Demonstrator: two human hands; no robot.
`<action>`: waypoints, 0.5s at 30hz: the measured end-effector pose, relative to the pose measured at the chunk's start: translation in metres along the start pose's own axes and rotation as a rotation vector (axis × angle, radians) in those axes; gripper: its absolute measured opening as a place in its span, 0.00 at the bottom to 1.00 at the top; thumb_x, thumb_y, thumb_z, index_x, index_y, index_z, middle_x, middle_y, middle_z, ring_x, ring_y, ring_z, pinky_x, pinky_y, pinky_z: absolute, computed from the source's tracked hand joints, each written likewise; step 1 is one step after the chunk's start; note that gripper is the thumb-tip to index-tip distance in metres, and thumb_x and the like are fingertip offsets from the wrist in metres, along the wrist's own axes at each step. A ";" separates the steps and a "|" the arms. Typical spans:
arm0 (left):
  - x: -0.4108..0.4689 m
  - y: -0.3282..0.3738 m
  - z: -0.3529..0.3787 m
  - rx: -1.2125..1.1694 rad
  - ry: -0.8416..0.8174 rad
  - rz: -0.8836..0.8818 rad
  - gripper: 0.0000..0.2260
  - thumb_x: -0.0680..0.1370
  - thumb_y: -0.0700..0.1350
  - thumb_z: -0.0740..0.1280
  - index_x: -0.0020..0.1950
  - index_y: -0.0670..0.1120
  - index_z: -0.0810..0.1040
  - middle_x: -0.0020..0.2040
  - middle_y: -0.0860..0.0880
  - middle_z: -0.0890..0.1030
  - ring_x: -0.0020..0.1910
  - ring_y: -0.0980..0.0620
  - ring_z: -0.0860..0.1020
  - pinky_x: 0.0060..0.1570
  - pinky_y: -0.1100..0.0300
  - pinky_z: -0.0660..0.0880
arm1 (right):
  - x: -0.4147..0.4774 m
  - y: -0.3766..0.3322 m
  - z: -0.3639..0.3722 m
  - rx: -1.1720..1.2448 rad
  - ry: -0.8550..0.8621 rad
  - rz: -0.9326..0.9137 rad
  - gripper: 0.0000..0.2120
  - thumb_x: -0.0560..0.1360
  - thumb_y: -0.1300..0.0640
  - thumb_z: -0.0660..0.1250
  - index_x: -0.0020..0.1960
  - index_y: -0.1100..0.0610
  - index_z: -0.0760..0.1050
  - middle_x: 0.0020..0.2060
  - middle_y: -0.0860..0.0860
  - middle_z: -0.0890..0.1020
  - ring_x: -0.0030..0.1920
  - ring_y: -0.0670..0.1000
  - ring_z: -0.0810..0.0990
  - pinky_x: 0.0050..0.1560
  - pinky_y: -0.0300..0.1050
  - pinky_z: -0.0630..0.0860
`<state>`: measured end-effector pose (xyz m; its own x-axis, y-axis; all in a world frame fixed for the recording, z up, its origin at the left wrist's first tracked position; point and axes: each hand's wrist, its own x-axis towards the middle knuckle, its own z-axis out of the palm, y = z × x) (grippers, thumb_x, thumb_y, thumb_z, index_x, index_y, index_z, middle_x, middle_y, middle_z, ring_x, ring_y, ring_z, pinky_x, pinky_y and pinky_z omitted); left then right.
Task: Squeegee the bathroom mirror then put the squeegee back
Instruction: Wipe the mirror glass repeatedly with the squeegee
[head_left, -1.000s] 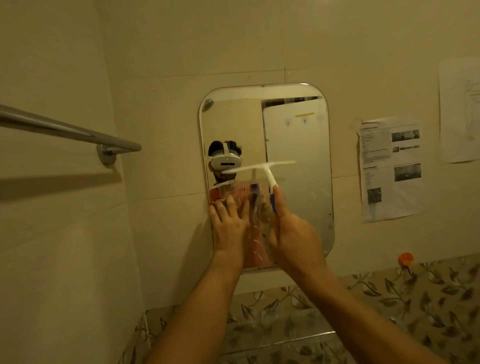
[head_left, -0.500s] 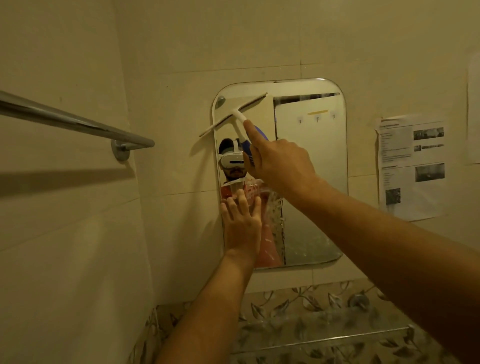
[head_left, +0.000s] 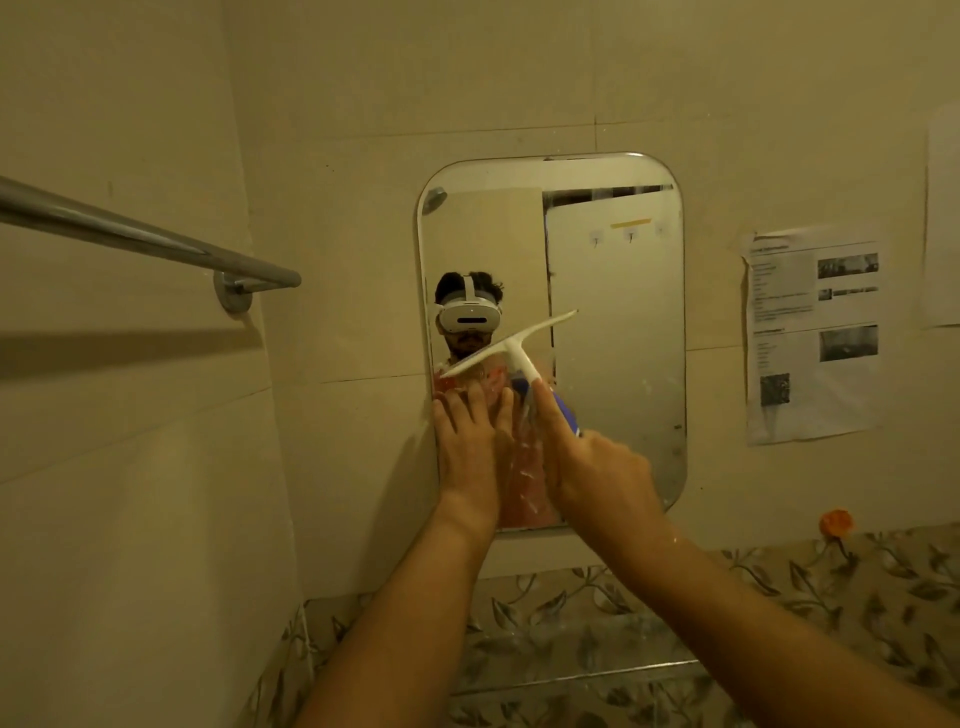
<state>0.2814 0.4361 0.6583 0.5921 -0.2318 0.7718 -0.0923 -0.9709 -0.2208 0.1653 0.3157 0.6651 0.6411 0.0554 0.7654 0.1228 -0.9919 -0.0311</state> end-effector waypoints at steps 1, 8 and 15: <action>0.001 0.000 0.003 0.018 0.004 0.003 0.51 0.71 0.64 0.73 0.82 0.49 0.46 0.77 0.32 0.57 0.74 0.29 0.59 0.72 0.33 0.58 | -0.004 0.001 0.004 0.018 0.017 -0.004 0.47 0.77 0.52 0.72 0.82 0.49 0.41 0.30 0.50 0.67 0.22 0.39 0.53 0.22 0.33 0.52; 0.001 0.001 -0.003 -0.018 -0.006 0.018 0.39 0.78 0.56 0.68 0.82 0.50 0.51 0.78 0.31 0.54 0.74 0.27 0.58 0.73 0.31 0.56 | 0.016 0.008 -0.021 0.232 0.166 -0.001 0.35 0.86 0.49 0.56 0.80 0.42 0.34 0.33 0.48 0.73 0.25 0.43 0.69 0.22 0.38 0.68; 0.003 -0.002 0.003 0.008 0.016 0.027 0.36 0.76 0.51 0.73 0.80 0.50 0.61 0.76 0.30 0.60 0.71 0.28 0.63 0.70 0.32 0.61 | 0.106 -0.008 -0.094 0.180 0.266 -0.062 0.28 0.86 0.48 0.50 0.83 0.47 0.42 0.33 0.50 0.75 0.27 0.48 0.74 0.27 0.42 0.72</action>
<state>0.2857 0.4379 0.6592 0.5769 -0.2588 0.7747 -0.1012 -0.9638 -0.2467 0.1613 0.3192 0.8066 0.4108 0.0595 0.9098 0.3020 -0.9504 -0.0742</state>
